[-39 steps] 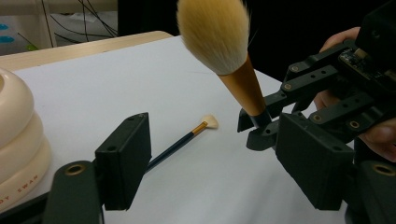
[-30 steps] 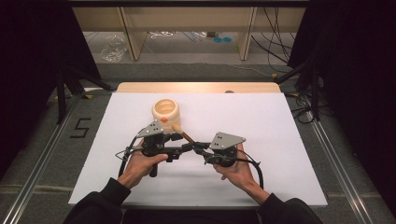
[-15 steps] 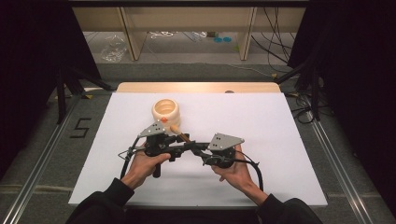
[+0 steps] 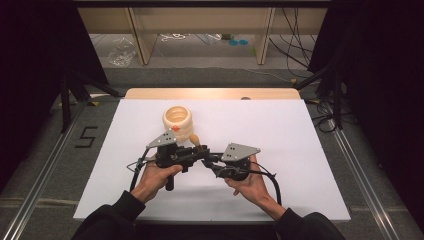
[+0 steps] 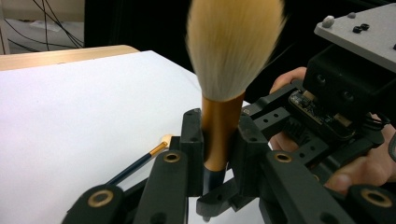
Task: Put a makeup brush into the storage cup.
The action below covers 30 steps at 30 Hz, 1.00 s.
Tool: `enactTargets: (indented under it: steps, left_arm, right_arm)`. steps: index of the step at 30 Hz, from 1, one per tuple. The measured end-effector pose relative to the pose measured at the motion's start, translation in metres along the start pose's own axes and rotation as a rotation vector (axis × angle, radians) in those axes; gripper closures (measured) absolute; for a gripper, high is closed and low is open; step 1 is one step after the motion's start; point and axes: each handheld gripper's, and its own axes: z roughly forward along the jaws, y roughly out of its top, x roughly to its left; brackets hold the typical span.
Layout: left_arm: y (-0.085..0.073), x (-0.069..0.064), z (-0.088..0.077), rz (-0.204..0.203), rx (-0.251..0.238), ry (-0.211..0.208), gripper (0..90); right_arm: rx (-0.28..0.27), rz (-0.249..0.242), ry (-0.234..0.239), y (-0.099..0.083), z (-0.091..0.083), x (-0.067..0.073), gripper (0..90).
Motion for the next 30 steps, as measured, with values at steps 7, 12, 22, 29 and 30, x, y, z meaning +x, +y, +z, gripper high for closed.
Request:
enactTargets:
  steps: [7,12,22,29,30]
  left_arm:
    - [-0.0006,-0.0014,0.0011,-0.002,-0.004,0.016,76.6]
    - [-0.0001,-0.0017,0.0014,-0.006,-0.015,0.014,76.2]
    - [-0.0005,-0.0026,0.0014,-0.001,-0.007,0.019,75.3]
    - [-0.0009,-0.0015,0.0009,-0.001,-0.01,0.013,77.1]
    - [-0.001,-0.0016,0.0009,0.0,-0.011,0.014,77.2]
  right_arm:
    - [0.004,0.034,0.019,-0.0004,-0.0003,-0.0015,78.5]
    - [-0.012,0.053,0.017,-0.0003,-0.0001,-0.0016,78.5]
    - [-0.027,0.101,0.028,0.0005,-0.0004,-0.0018,78.5]
    - [-0.042,0.086,0.034,0.0004,0.0005,-0.0023,78.3]
    - [-0.042,0.088,0.035,0.0006,0.0003,-0.0025,78.0]
